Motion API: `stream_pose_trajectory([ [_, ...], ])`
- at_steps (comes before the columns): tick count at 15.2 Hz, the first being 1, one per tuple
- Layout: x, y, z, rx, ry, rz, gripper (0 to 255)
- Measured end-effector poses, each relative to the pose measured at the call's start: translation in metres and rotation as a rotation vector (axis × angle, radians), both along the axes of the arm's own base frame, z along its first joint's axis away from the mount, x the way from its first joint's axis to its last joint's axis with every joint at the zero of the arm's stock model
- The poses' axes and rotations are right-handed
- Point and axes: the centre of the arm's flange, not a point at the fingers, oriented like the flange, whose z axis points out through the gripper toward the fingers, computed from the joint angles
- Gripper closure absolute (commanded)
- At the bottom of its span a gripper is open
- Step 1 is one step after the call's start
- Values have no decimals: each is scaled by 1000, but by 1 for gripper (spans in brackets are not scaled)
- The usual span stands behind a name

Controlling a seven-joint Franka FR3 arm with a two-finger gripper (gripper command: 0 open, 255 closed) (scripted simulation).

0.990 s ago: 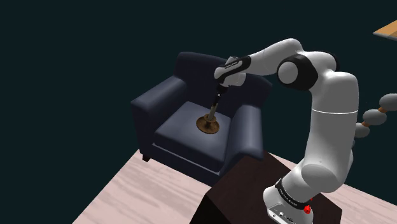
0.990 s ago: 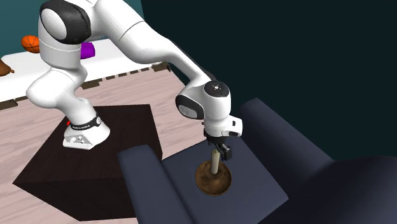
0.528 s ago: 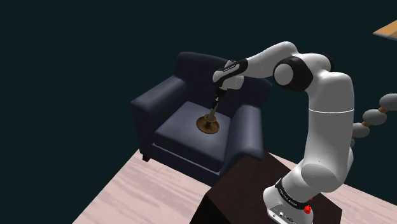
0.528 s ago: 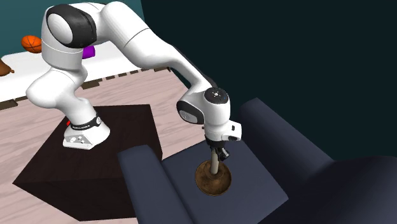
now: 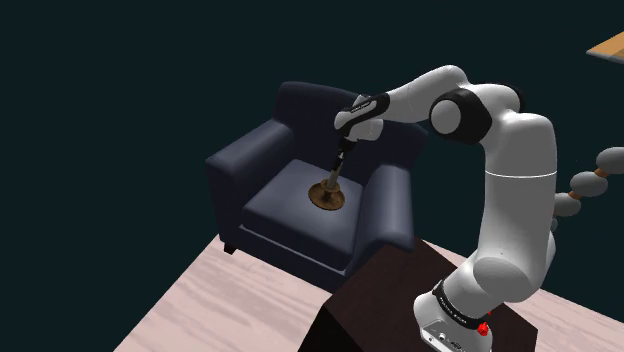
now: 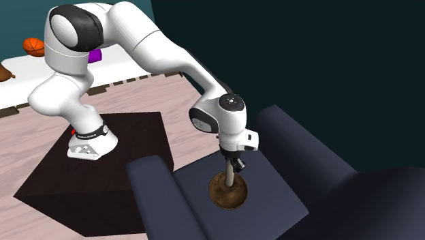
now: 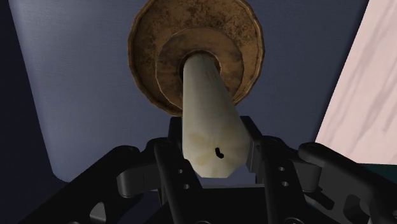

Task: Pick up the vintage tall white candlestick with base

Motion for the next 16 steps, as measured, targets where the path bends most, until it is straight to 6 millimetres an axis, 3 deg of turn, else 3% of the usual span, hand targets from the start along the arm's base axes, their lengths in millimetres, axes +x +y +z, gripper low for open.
stream_pose_trajectory([
  [16, 0, 0, 77, 1, 2, 0, 255],
])
